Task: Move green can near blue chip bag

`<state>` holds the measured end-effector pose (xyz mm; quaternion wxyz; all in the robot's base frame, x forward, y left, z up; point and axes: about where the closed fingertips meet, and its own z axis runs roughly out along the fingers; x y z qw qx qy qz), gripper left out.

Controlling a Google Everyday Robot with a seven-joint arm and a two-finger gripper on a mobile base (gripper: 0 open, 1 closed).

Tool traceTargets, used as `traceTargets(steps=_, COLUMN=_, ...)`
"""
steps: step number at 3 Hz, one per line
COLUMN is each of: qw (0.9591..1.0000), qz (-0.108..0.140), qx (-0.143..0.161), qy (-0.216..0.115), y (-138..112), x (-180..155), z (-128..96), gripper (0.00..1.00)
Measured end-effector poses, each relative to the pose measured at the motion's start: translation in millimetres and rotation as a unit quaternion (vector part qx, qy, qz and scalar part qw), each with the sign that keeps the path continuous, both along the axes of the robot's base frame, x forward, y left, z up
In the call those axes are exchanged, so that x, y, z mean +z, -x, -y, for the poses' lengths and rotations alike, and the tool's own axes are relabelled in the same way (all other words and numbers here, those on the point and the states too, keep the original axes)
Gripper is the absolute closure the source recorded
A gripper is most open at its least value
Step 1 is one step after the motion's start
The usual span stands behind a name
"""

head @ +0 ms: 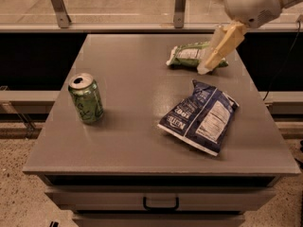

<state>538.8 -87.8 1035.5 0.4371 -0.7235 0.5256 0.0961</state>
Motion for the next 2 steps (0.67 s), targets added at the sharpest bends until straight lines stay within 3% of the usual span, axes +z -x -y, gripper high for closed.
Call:
traceTargets(steps=1, qw=0.9975, qz=-0.020, qx=0.040, qy=-0.054, y=-18.6, x=-17.1, z=-38.4, gripper=0.00)
traceTargets(steps=2, qw=0.9897, qz=-0.064, qx=0.083, qy=-0.097, y=-21.4, x=-37.6, z=-81.0, gripper=0.00)
